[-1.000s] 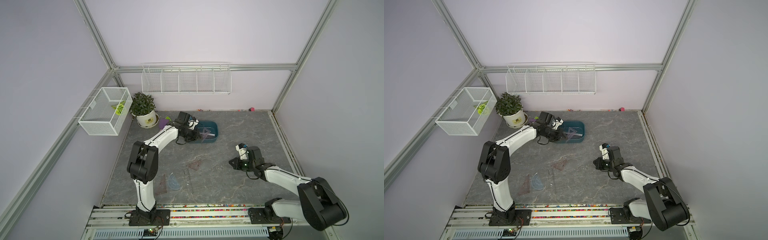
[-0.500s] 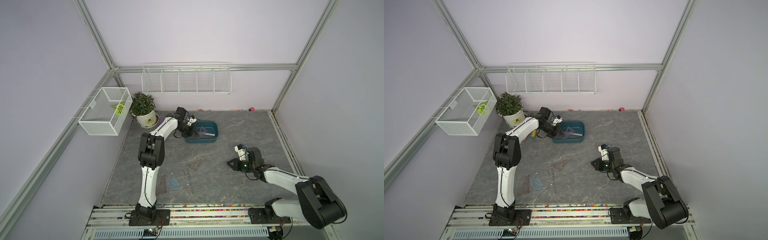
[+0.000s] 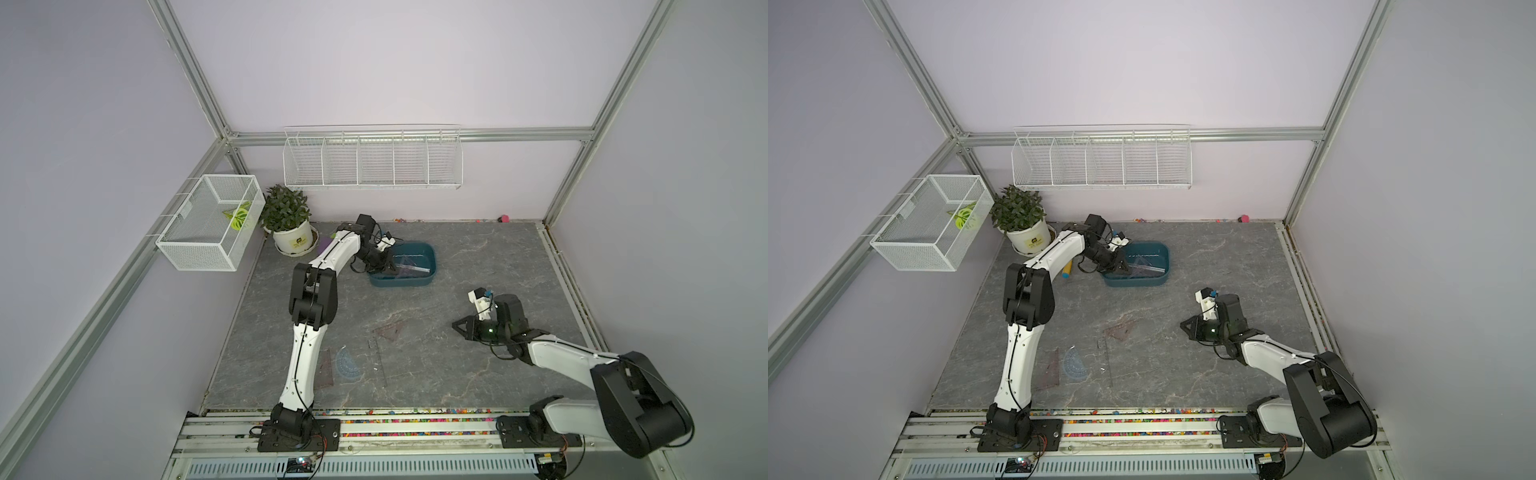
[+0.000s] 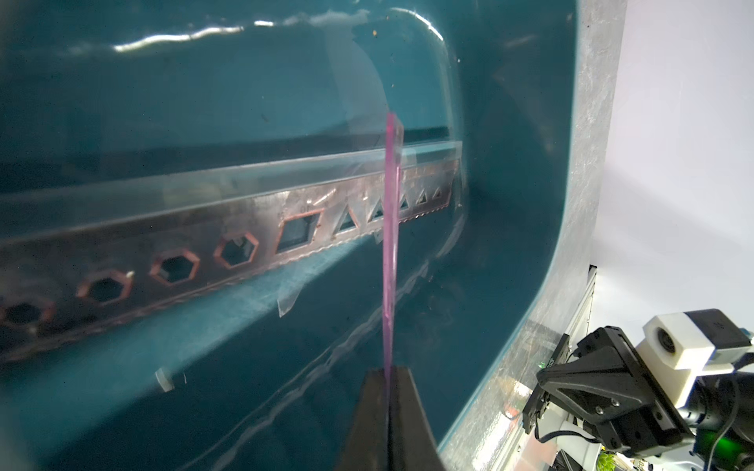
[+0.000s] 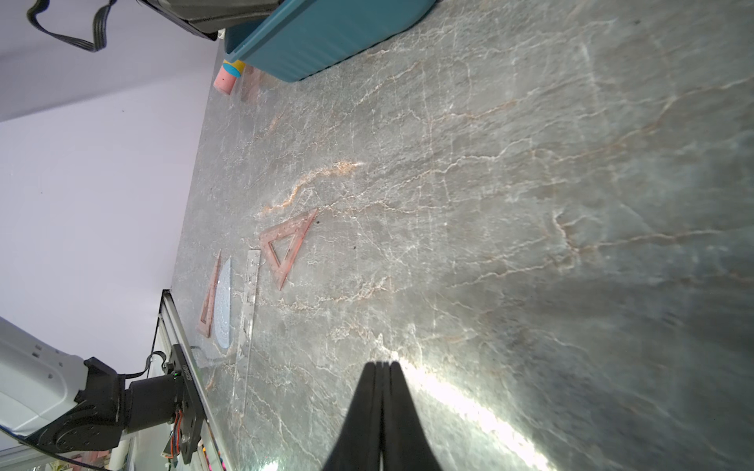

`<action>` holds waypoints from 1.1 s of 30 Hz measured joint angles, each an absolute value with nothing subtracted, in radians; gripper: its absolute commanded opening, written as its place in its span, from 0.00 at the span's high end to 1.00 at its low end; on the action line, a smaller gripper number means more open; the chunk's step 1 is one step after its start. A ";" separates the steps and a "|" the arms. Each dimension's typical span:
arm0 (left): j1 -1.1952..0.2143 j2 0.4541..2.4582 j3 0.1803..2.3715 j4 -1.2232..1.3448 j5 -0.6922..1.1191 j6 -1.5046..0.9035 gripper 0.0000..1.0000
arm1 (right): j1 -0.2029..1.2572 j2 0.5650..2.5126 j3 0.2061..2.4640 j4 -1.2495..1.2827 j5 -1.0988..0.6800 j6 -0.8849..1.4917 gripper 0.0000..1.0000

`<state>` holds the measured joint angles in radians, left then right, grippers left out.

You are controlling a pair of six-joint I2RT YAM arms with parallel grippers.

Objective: Put the scattered rulers into the storage box
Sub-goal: Place the ruler in the storage box.

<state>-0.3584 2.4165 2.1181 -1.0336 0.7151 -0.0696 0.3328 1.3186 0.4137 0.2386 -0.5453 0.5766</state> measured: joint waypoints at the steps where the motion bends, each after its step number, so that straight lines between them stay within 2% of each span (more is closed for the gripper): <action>1: -0.358 2.416 2.118 -1.036 0.710 -0.070 0.77 | 0.333 1.319 0.414 0.241 -0.548 0.577 0.91; 4: -0.358 2.416 2.119 -1.037 0.702 -0.078 0.68 | 0.333 1.323 0.414 0.245 -0.551 0.580 0.91; 7: -0.357 2.416 2.119 -1.036 0.700 -0.086 0.54 | 0.333 1.326 0.413 0.245 -0.551 0.580 0.91; 11: -0.356 2.412 2.119 -1.035 0.705 -0.100 0.46 | 0.333 1.338 0.414 0.246 -0.551 0.580 0.89; 15: -0.355 2.361 2.093 -1.002 0.706 -0.123 0.42 | 0.333 1.350 0.413 0.247 -0.550 0.579 0.89; 20: -0.361 2.190 1.988 -0.908 0.694 -0.172 0.40 | 0.333 1.377 0.414 0.249 -0.546 0.575 0.87; 25: -0.414 1.925 1.720 -0.732 0.634 -0.254 0.36 | 0.350 1.377 0.425 0.228 -0.532 0.559 0.85; 33: -0.526 1.571 1.124 -0.507 0.580 -0.409 0.31 | 0.536 1.345 0.461 0.179 -0.426 0.542 0.81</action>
